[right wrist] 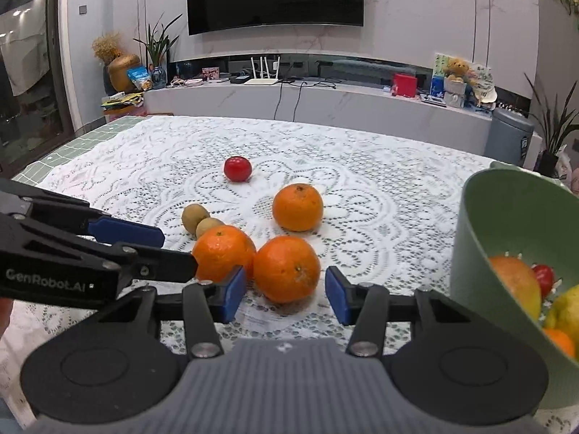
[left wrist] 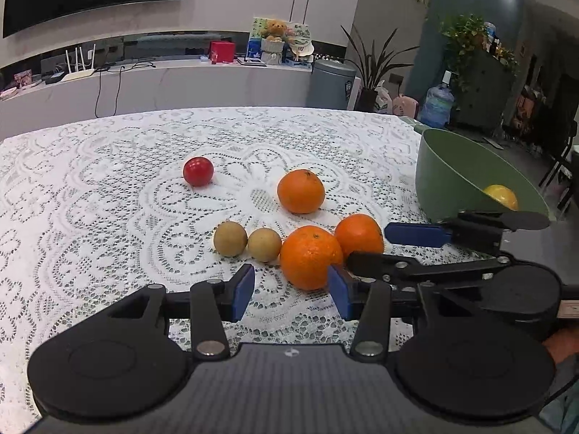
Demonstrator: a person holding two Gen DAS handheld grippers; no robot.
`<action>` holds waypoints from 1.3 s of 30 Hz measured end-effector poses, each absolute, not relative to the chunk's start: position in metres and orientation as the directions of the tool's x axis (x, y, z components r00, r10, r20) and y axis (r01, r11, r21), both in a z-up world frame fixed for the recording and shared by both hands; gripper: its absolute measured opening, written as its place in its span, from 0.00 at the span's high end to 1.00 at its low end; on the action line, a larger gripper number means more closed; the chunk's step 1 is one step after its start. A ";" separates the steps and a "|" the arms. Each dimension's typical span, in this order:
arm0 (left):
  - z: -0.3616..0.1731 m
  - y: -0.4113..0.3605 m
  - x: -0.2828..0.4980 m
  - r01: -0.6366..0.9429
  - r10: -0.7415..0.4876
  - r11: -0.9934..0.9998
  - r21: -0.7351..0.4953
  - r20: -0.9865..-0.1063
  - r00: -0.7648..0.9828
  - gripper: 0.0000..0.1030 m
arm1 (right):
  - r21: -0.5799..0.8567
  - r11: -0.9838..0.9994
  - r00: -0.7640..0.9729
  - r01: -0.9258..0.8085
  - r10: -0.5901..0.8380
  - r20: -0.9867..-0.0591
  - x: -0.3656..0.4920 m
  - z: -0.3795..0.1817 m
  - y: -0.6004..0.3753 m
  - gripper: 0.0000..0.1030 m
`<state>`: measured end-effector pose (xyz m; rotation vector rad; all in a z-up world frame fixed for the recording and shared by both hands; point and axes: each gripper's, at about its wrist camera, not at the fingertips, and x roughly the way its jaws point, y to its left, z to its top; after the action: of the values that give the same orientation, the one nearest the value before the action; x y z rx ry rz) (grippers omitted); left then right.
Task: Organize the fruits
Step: 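Grasp a large orange with the left gripper while the right gripper grasps another orange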
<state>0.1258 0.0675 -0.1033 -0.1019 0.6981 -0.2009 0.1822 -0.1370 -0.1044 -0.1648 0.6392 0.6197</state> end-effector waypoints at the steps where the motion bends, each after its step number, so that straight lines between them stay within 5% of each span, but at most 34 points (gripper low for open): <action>1: -0.103 0.068 0.126 0.150 -0.224 0.974 -0.169 -0.628 0.746 0.47 | 0.042 0.807 0.631 -0.589 0.491 -0.601 0.184 -0.105 -0.136 0.54; 9: -0.101 0.073 0.131 0.138 -0.261 0.961 -0.239 -0.627 0.734 0.47 | 0.127 0.805 0.594 -0.579 0.524 -0.611 0.195 -0.108 -0.141 0.60; 19: -0.101 0.062 0.140 0.127 -0.249 0.965 -0.229 -0.644 0.723 0.45 | 0.024 0.840 0.629 -0.542 0.425 -0.651 0.176 -0.094 -0.145 0.61; 23: -0.100 0.053 0.145 0.100 -0.239 0.965 -0.243 -0.655 0.717 0.36 | -0.051 0.847 0.648 -0.529 0.364 -0.669 0.166 -0.091 -0.149 0.61; 35: -0.106 0.030 0.166 -0.041 -0.100 0.984 -0.175 -0.722 0.685 0.36 | -0.018 0.856 0.644 -0.516 0.374 -0.667 0.173 -0.097 -0.153 0.60; 39: -0.107 0.030 0.171 -0.068 -0.077 0.984 -0.165 -0.736 0.672 0.43 | -0.004 0.856 0.648 -0.516 0.387 -0.656 0.177 -0.097 -0.151 0.60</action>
<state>0.1707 0.0295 -0.1074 -0.1844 0.8346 -0.0047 0.1774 -0.1513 -0.0974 -0.1979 0.6965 0.5174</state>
